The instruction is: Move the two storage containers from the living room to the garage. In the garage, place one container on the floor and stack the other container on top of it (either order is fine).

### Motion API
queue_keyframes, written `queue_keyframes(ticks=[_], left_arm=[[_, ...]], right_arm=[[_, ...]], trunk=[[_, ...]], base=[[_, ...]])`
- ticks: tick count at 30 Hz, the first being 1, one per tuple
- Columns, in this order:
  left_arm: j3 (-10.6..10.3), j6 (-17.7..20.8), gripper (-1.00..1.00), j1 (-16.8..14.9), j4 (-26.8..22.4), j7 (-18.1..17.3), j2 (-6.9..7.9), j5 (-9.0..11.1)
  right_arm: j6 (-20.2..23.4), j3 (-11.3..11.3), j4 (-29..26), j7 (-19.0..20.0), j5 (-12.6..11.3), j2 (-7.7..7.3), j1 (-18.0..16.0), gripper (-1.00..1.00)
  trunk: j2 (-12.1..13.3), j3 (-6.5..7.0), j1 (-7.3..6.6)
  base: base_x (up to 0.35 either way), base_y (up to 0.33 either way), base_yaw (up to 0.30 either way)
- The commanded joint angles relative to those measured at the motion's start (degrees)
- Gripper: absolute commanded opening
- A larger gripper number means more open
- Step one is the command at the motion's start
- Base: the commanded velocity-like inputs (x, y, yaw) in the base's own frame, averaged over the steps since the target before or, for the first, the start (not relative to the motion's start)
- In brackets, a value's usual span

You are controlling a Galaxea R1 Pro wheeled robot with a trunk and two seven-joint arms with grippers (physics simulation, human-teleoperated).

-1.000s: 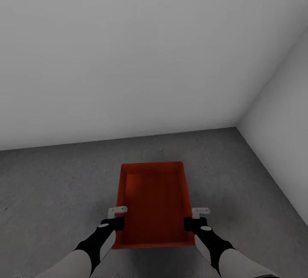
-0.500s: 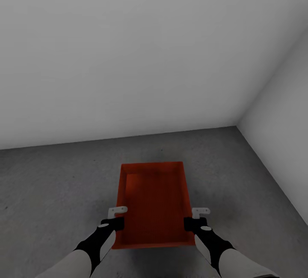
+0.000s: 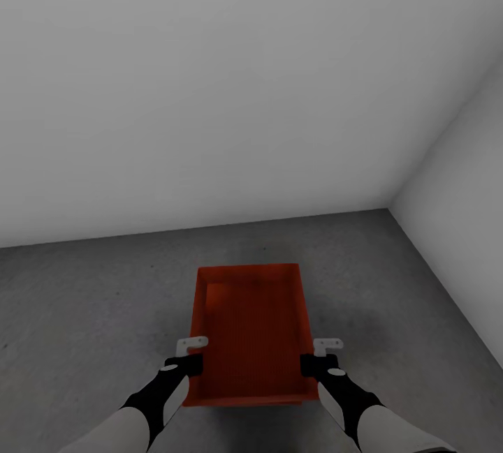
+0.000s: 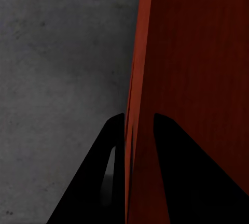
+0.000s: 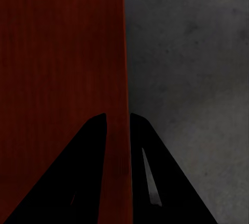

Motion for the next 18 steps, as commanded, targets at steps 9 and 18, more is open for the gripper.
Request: queue_keyframes(ticks=[9, 18], left_arm=[[1.1, -0.5, -1.0, 0.0, -0.3, 1.5, 1.62, -0.7], [1.1, -0.5, -1.0, 0.0, -0.3, 1.5, 1.66, -0.7]], right_arm=[[-0.2, -0.7, 0.2, -0.4, -0.6, -0.46, 0.0, -1.0], [-0.2, -0.7, 0.2, -0.4, -0.6, -0.46, 0.0, -1.0]], trunk=[[0.0, -0.04, 0.01], [0.0, -0.04, 0.01]], base=[[0.04, 0.0, 0.0], [0.039, 0.0, 0.0]])
